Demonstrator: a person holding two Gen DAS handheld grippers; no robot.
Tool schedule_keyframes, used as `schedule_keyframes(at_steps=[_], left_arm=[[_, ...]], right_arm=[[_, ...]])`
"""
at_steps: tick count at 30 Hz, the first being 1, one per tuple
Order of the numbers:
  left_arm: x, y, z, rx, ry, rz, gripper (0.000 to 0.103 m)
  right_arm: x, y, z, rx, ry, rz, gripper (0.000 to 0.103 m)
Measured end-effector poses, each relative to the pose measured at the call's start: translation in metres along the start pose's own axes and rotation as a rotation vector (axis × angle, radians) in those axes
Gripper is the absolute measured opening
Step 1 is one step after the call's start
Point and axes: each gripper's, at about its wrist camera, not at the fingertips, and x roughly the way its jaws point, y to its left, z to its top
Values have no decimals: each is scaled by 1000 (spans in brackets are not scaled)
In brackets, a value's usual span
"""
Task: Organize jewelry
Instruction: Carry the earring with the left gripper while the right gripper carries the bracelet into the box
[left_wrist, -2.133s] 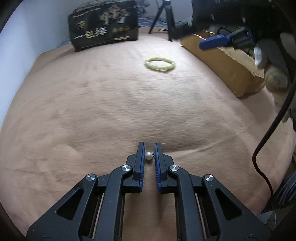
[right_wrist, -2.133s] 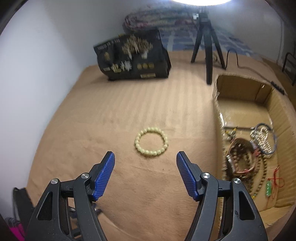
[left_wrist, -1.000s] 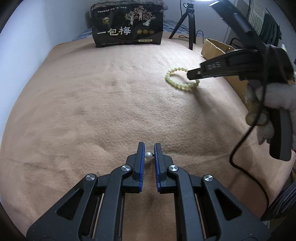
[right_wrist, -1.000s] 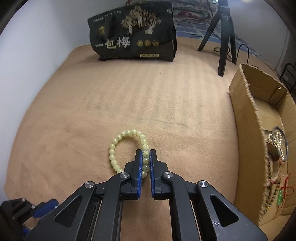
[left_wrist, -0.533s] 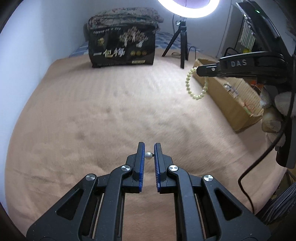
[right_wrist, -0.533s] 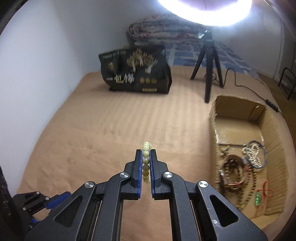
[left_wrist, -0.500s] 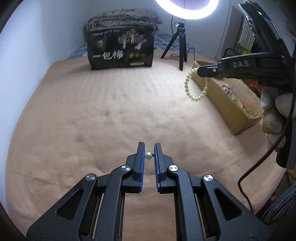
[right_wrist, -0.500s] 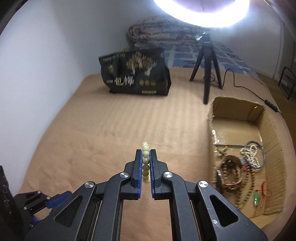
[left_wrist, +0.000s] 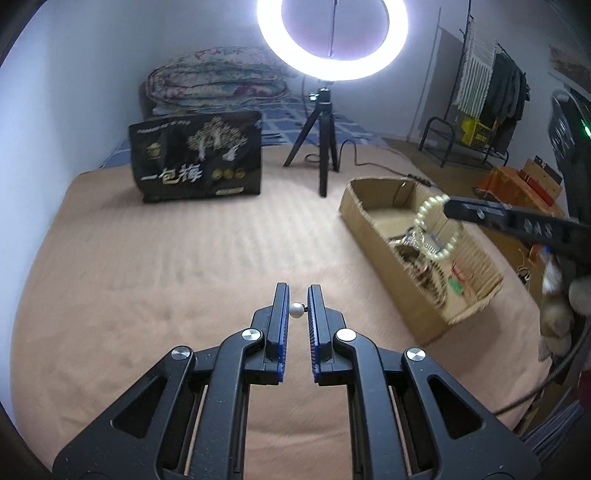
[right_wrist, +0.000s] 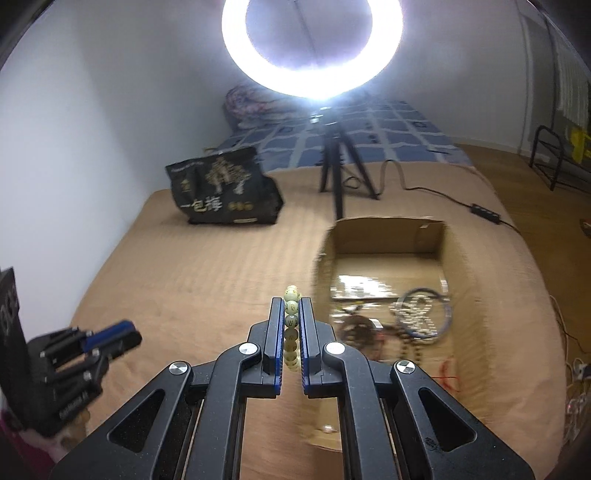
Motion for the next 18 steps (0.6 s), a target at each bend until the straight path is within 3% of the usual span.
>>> schedule_keyframes(at_steps=[9, 18], left_arm=[[32, -37, 43, 37, -27, -40, 8], [66, -77, 77, 77, -37, -85, 8]], right_arm=[[-14, -43, -9, 26, 10, -58, 6], [-17, -61, -17, 26, 27, -74, 6]])
